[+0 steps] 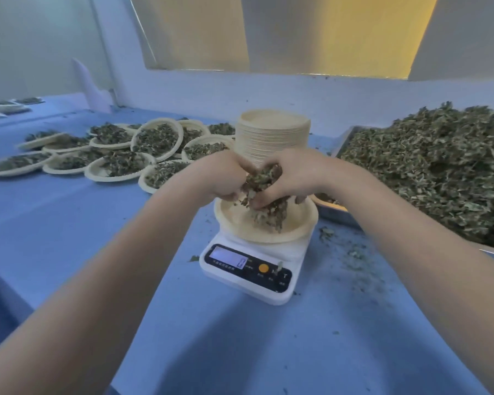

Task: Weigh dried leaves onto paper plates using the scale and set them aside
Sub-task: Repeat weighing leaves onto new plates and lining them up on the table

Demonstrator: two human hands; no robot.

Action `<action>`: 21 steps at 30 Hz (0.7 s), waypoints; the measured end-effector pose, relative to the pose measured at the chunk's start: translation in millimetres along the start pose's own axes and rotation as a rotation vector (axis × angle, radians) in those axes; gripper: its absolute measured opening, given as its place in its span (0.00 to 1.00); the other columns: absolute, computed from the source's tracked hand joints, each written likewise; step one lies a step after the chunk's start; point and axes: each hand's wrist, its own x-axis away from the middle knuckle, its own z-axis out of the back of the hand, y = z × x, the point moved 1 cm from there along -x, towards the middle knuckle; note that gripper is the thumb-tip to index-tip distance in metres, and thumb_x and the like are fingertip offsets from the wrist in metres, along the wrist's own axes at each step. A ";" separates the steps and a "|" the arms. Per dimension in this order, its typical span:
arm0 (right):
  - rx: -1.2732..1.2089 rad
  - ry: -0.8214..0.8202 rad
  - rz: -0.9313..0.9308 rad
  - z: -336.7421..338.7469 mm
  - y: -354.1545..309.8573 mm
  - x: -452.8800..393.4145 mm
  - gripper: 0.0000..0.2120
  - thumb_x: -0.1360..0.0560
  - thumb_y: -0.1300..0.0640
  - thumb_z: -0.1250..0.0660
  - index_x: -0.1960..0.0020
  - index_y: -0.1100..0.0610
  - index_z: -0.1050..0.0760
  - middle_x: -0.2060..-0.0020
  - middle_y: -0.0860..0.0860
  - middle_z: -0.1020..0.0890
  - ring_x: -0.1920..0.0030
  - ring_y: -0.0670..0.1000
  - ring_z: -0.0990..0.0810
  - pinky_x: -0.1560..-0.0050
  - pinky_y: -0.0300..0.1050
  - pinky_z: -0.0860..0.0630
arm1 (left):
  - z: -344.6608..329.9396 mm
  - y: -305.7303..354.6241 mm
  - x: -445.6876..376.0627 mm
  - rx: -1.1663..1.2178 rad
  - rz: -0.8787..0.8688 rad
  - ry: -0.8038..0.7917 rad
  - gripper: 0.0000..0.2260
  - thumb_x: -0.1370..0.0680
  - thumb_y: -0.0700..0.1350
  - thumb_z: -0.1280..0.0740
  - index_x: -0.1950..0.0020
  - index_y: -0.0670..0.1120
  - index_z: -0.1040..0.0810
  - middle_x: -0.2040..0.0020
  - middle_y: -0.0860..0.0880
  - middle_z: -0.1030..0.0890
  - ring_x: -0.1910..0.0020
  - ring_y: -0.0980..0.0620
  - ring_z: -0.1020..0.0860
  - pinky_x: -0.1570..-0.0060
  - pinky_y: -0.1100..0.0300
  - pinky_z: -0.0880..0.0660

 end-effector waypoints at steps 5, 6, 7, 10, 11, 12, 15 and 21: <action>-0.047 0.033 -0.048 13.8 14.0 10.6 0.32 0.38 0.29 0.32 0.39 0.42 0.26 0.49 0.45 0.21 0.60 0.42 0.18 0.66 0.36 0.24 | -1.4 -5.1 1.8 -0.081 -0.037 0.024 0.24 0.23 0.30 0.48 0.49 0.55 0.21 0.35 0.44 0.26 0.57 0.47 0.27 0.52 0.51 0.27; -0.082 0.080 -0.037 15.8 15.1 11.8 0.28 0.37 0.28 0.33 0.42 0.41 0.25 0.51 0.44 0.21 0.63 0.41 0.18 0.68 0.34 0.24 | -2.2 -5.1 1.6 -0.062 -0.036 0.046 0.23 0.24 0.30 0.48 0.52 0.55 0.21 0.36 0.44 0.25 0.59 0.47 0.27 0.52 0.51 0.27; -0.109 0.124 -0.032 17.2 15.3 12.7 0.23 0.35 0.29 0.34 0.46 0.40 0.24 0.54 0.43 0.21 0.66 0.41 0.18 0.70 0.32 0.25 | -3.1 -5.6 0.5 -0.042 -0.034 0.071 0.23 0.24 0.30 0.48 0.53 0.54 0.21 0.37 0.44 0.24 0.60 0.47 0.26 0.51 0.50 0.25; -0.158 0.226 -0.017 16.5 16.0 13.3 0.15 0.28 0.32 0.38 0.50 0.41 0.24 0.60 0.40 0.21 0.74 0.40 0.21 0.75 0.31 0.29 | -6.4 -10.4 -3.8 0.039 -0.036 0.155 0.22 0.25 0.30 0.48 0.55 0.52 0.20 0.38 0.44 0.23 0.58 0.48 0.24 0.50 0.51 0.24; -0.163 0.246 -0.011 14.6 17.0 12.8 0.14 0.27 0.34 0.39 0.51 0.41 0.24 0.60 0.42 0.19 0.74 0.40 0.21 0.75 0.32 0.30 | -7.9 -13.0 -4.4 0.075 -0.043 0.182 0.22 0.25 0.30 0.48 0.55 0.52 0.20 0.38 0.44 0.23 0.58 0.48 0.24 0.51 0.51 0.24; -0.171 0.263 -0.004 12.3 18.8 12.1 0.13 0.26 0.35 0.39 0.53 0.41 0.24 0.60 0.43 0.19 0.74 0.40 0.21 0.75 0.32 0.30 | -9.4 -15.8 -4.8 0.113 -0.048 0.209 0.22 0.25 0.31 0.48 0.56 0.52 0.20 0.39 0.44 0.23 0.60 0.48 0.24 0.51 0.49 0.23; -0.212 0.288 0.015 1.4 22.9 8.7 0.10 0.25 0.37 0.37 0.60 0.41 0.24 0.63 0.38 0.21 0.71 0.41 0.20 0.75 0.29 0.30 | -14.9 -23.4 -5.9 0.220 -0.066 0.281 0.20 0.26 0.33 0.46 0.57 0.54 0.20 0.45 0.48 0.20 0.60 0.47 0.25 0.53 0.45 0.23; -0.242 0.270 0.062 -15.6 29.6 -2.1 0.07 0.26 0.41 0.34 0.56 0.42 0.19 0.65 0.41 0.18 0.67 0.44 0.18 0.67 0.34 0.29 | -27.4 -17.5 -10.7 0.296 -0.124 0.300 0.17 0.27 0.35 0.42 0.61 0.55 0.21 0.57 0.52 0.19 0.58 0.49 0.21 0.51 0.48 0.22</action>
